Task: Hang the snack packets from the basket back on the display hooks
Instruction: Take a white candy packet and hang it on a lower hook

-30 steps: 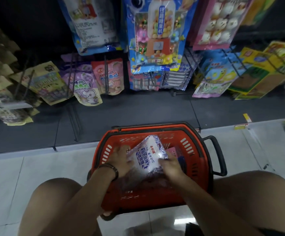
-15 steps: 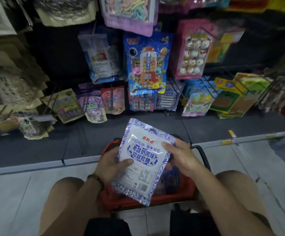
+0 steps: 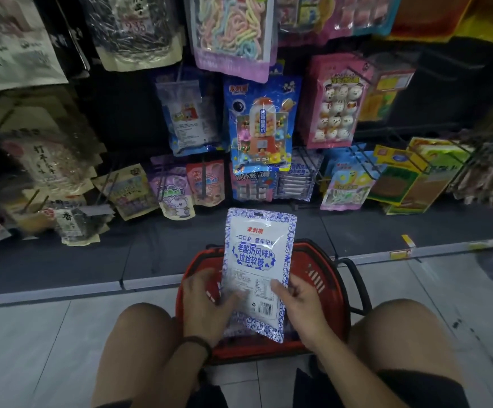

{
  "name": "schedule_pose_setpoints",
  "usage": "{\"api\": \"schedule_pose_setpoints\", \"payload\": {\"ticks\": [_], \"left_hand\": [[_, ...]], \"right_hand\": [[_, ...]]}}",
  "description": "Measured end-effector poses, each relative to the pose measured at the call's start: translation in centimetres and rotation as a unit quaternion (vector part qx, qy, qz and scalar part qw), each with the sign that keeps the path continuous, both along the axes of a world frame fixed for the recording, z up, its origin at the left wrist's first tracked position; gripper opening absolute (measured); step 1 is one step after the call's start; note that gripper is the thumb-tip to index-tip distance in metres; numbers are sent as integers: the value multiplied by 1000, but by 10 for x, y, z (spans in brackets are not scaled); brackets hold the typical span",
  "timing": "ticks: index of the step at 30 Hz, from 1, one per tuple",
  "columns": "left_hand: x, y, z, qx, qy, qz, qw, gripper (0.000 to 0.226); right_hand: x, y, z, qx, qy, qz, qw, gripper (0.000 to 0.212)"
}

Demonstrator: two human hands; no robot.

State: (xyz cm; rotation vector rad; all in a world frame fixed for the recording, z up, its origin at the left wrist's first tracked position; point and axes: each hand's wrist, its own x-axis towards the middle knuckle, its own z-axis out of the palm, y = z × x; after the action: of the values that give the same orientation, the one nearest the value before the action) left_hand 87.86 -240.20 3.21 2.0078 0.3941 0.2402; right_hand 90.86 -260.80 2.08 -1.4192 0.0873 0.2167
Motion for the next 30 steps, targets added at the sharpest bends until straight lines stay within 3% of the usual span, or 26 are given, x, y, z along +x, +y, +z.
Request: {"api": "schedule_pose_setpoints", "payload": {"ticks": [2, 4, 8, 13, 16, 19, 23, 27, 30], "left_hand": [[-4, -10, -4, -80, 22, -100, 992, 57], [-6, -19, -3, -186, 43, -156, 969, 60], [-1, -14, -2, -259, 46, -122, 957, 34], [5, 0, 5, -329, 97, -94, 935, 36], [12, 6, 7, -279, 108, -115, 947, 34], [29, 5, 17, -254, 101, -145, 951, 24], [57, -10, 41, -194, 60, -164, 965, 24], [88, -34, 50, -126, 2, -154, 980, 5], [117, -55, 44, 12, -21, -126, 992, 34]], "right_hand": [[-4, 5, -1, -28, -37, 21, 999, 22], [-10, 12, -1, -80, -65, 91, 991, 28], [-18, 16, -11, -157, -97, 162, 969, 21], [9, -9, -4, -218, -65, -42, 973, 35], [35, -26, 8, -129, 7, -37, 991, 59], [60, -34, 20, -80, -6, 15, 997, 38], [83, -47, 28, -76, -41, -13, 996, 10], [102, -62, 28, -85, -62, -65, 992, 29], [122, -80, 25, -101, -71, -122, 985, 31]]}}
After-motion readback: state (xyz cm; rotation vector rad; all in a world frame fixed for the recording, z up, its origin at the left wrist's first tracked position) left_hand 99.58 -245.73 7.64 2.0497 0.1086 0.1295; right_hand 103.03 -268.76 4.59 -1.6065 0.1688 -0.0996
